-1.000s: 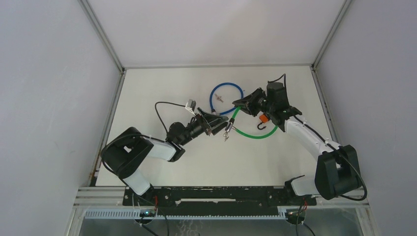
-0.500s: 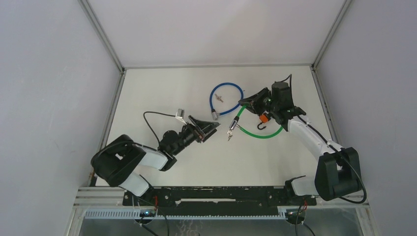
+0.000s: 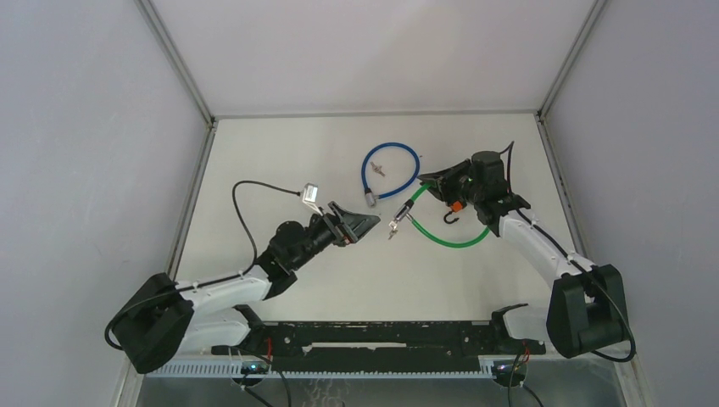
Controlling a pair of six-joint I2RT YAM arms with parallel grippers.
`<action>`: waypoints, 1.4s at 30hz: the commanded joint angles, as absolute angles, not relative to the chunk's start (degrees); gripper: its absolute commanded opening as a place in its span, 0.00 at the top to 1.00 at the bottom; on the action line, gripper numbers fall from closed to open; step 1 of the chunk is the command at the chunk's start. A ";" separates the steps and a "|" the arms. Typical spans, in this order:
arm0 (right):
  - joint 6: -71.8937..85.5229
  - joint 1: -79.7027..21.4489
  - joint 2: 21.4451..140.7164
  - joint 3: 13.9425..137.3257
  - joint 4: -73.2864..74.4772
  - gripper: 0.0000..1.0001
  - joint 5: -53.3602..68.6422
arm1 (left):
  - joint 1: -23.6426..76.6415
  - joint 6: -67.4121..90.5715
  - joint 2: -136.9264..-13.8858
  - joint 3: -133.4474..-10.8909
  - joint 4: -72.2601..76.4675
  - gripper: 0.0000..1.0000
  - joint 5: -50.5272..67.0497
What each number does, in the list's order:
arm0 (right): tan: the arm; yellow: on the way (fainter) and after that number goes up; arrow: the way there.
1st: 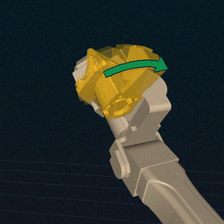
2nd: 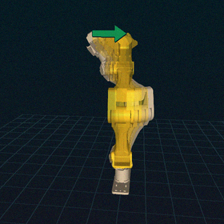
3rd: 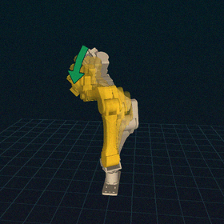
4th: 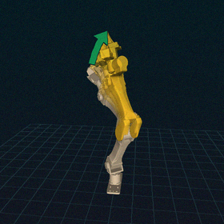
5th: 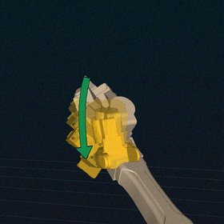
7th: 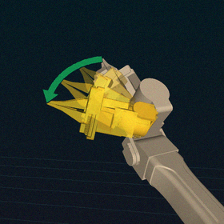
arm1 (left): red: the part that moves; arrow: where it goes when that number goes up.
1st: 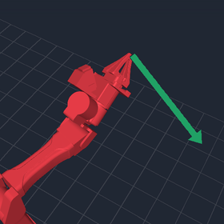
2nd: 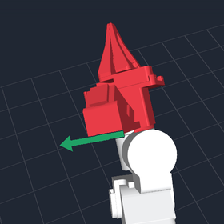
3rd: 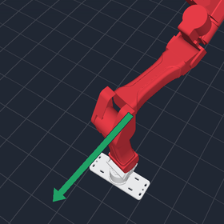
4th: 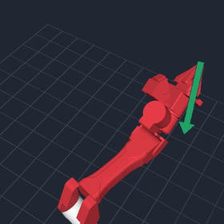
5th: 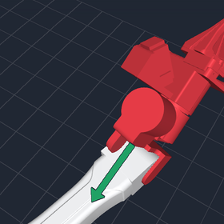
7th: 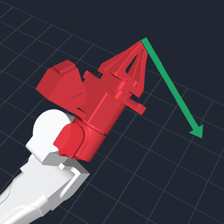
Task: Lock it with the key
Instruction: Lock the lock.
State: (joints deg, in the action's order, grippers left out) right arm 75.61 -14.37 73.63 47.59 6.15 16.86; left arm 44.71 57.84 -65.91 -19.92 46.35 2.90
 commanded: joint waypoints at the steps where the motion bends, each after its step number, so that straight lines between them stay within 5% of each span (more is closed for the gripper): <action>1: 81.34 -14.61 71.26 48.65 -1.82 1.00 15.45 | 44.96 53.66 -66.23 -24.37 41.52 0.08 4.20; 6: 82.08 -15.23 72.30 48.78 -3.20 1.00 15.47 | 44.94 58.40 -70.21 -24.36 49.90 0.23 6.91; 22: 81.81 -15.24 72.91 48.94 -3.83 1.00 16.01 | 44.92 60.06 -73.04 -27.07 54.07 0.33 7.02; 32: 81.65 -15.32 72.39 48.86 -3.52 1.00 16.08 | 44.98 60.20 -76.06 -30.03 54.23 0.52 9.14; 42: 81.98 -15.53 72.68 48.88 -3.95 1.00 16.34 | 44.98 60.87 -77.63 -30.00 54.66 0.57 11.22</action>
